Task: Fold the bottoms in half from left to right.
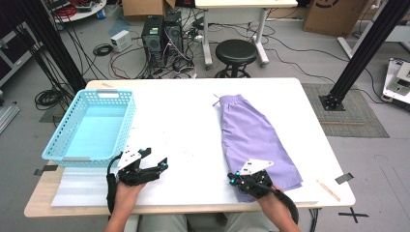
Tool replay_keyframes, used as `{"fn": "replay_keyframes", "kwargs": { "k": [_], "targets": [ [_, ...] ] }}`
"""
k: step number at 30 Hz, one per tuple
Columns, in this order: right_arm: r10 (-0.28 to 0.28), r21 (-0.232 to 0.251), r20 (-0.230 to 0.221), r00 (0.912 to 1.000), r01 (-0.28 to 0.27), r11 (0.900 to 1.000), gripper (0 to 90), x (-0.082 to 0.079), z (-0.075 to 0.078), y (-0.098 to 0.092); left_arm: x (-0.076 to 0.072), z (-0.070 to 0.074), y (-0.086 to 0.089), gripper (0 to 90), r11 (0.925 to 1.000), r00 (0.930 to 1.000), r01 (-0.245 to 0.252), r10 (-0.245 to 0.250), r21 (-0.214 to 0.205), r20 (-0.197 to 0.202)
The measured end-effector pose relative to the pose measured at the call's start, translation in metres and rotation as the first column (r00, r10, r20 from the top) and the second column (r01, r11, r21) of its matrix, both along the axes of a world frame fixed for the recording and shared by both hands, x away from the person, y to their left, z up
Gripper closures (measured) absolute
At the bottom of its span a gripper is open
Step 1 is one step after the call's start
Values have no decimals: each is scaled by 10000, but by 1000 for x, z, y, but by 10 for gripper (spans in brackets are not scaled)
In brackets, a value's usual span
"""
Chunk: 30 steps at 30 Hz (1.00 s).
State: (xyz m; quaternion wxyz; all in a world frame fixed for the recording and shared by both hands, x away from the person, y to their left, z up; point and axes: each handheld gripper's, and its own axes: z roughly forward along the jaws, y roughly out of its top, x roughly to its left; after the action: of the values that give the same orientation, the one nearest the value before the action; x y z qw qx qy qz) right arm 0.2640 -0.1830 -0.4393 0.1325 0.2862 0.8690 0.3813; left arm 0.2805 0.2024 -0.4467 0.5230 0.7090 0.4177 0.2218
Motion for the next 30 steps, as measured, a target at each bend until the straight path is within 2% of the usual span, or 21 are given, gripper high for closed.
{"fn": "replay_keyframes", "kwargs": {
  "k": [1, 2, 4, 5, 6, 7, 8, 9, 12, 13, 15, 16, 18, 19, 23, 24, 25, 26, 27, 29, 30],
  "targets": [
    [0, 0, 0, 10000, 0, 10000, 900, 0, 0, 0, 0, 0, 0, 232, 10000, 10000, 0, 0, 0, 0],
    [-204, 375, 44, 9998, 202, 9991, 900, 0, 6, -7, 0, 0, 0, 232, 10000, 10000, -3, 3, -2, 8],
    [-336, 563, 82, 9994, 331, 9979, 900, 1, 9, -12, 0, 0, 0, 232, 10000, 10000, -4, 4, -7, 4],
    [-616, 1003, 69, 9981, 606, 9931, 900, 3, 13, -22, 0, 0, 1, 232, 10000, 10000, 6, -6, 6, 3],
    [-616, 1003, 69, 9981, 606, 9931, 900, 3, 13, -22, 0, 0, 1, 232, 10000, 10000, 6, -6, 6, 3],
    [-911, 1597, -104, 9958, 916, 9829, 900, 5, 17, -35, 0, 0, 1, 233, 10000, 10000, 6, -6, 12, 6],
    [-911, 1597, -104, 9958, 916, 9829, 900, 5, 17, -35, 0, 0, 1, 233, 10000, 10000, 10, -10, 18, 3],
    [-1156, 1783, -24, 9933, 1142, 9773, 900, 6, 20, -43, 1, 0, 1, 232, 10000, 10000, 11, -11, 7, -4],
    [-1445, 1740, -4, 9895, 1424, 9744, 900, 8, 21, -51, 1, 0, 1, 233, 10000, 10000, 9, -9, 17, -22],
    [-1668, 1360, 7, 9860, 1652, 9768, 900, 11, 19, -55, 1, 0, 0, 232, 10000, 10000, 11, -11, 34, -34],
    [-1779, 1073, -171, 9839, 1787, 9780, 883, 14, 15, -57, 1, 0, 0, 232, 10000, 10000, 20, -20, 34, -18],
    [-1779, 1073, -171, 9839, 1787, 9780, 883, 14, 15, -57, 1, 0, 0, 232, 10000, 10000, 20, -20, 34, -18],
    [-1853, 940, -226, 9824, 1866, 9779, 779, 14, 11, -57, 1, 0, 0, 232, 10000, 10000, 24, -24, 25, -21],
    [-1843, 1047, -126, 9828, 1846, 9772, 736, 11, 13, -57, 1, 0, 1, 233, 10000, 10000, 20, -20, 42, -17],
    [-1513, 1147, 162, 9883, 1485, 9822, 782, 4, 21, -53, 1, 0, 0, 233, 10000, 10000, 28, -28, 20, -20],
    [-1090, 717, 240, 9937, 1071, 9917, 824, 0, 22, -48, 1, 0, -1, 232, 10000, 10000, 56, -56, -4, -23],
    [-1090, 717, 240, 9937, 1071, 9917, 824, 0, 22, -48, 1, 0, -1, 232, 10000, 10000, 56, -56, -4, -23],
    [-868, -81, 226, 9960, 870, 9962, 824, -1, 16, -40, 1, 0, -1, 233, 10000, 10000, 69, -69, 1, 2],
    [-868, -81, 226, 9960, 870, 9962, 824, -1, 16, -40, 1, 0, -1, 232, 10000, 10000, 69, -69, 1, 2],
    [-760, -477, -73, 9971, 755, 9960, 789, 2, 7, -33, 1, 0, -2, 232, 10000, 10000, 87, -87, 22, 17],
    [-498, -659, -488, 9976, 466, 9967, 788, 3, -2, -24, 1, 0, -2, 233, 10000, 10000, 95, -95, 26, 23]
  ]
}}
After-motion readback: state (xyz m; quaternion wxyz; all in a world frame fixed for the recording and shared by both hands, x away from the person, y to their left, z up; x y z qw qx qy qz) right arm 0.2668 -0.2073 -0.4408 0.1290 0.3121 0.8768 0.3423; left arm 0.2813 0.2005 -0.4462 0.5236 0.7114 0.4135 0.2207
